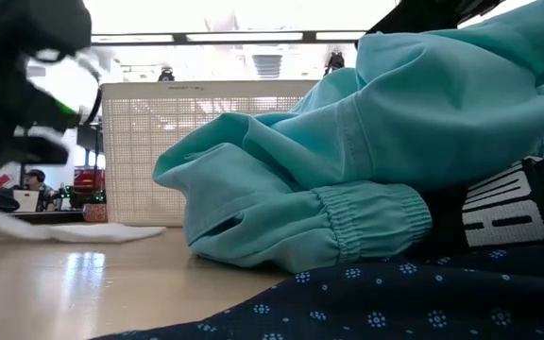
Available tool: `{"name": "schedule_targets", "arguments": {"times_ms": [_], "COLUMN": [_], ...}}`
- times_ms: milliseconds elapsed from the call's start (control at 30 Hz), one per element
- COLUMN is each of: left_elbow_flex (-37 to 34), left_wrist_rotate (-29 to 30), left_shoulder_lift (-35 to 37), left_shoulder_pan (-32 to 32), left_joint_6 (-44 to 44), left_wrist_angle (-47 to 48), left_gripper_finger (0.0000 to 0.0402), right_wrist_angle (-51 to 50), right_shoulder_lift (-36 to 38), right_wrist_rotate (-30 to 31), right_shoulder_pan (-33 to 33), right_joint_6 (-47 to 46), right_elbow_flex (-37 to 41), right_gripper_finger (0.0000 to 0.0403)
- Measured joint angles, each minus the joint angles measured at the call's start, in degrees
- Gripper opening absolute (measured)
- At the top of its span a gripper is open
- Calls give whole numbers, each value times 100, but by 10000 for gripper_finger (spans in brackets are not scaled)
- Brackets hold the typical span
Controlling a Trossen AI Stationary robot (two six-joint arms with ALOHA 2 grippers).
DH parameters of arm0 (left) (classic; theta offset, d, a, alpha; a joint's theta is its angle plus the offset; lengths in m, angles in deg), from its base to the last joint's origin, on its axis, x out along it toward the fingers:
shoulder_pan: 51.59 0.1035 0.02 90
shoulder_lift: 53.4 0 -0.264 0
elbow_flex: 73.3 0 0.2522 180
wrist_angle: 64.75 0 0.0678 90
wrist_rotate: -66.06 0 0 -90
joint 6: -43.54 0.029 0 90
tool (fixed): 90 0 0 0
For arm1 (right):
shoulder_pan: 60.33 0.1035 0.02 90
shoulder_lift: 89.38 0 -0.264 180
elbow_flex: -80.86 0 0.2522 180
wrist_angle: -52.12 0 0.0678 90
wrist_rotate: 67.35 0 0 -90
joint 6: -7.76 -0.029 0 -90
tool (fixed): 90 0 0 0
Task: Sort clothes
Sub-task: Put the white sock into the bin
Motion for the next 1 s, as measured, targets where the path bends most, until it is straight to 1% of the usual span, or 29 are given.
{"name": "schedule_targets", "arguments": {"times_ms": [133, 233, 300, 400, 600, 733, 867, 1000], "left_elbow_flex": [568, 1108, 1520, 2176, 3399, 4086, 4593, 4966], "left_wrist_rotate": [19, 309, 686, 1404, 2869, 3530, 4118, 4330], "left_shoulder_lift": [266, 441, 521, 588, 640, 654, 663, 668], "left_shoulder_pan": [4, 4, 7, 13, 20, 123, 374, 865], "left_joint_6": [180, 335, 416, 652, 1402, 1929, 2439, 2963], "left_wrist_angle": [151, 350, 472, 555, 545, 516, 460, 334], "left_gripper_finger": [4, 2, 2, 1, 1, 0, 0, 0], "right_wrist_angle": [2, 4, 4, 9, 46, 48, 48, 50], "right_shoulder_lift": [0, 0, 0, 0, 0, 0, 0, 0], "right_wrist_rotate": [0, 0, 0, 0, 0, 0, 1, 1], "right_shoulder_pan": [0, 0, 0, 0, 0, 0, 0, 0], "right_joint_6": [-1, 0, -1, 1, 6, 14, 17, 6], "right_elbow_flex": [0, 0, 0, 0, 0, 0, 0, 0], "right_gripper_finger": [0, 0, 0, 0, 0, 0, 0, 0]}}
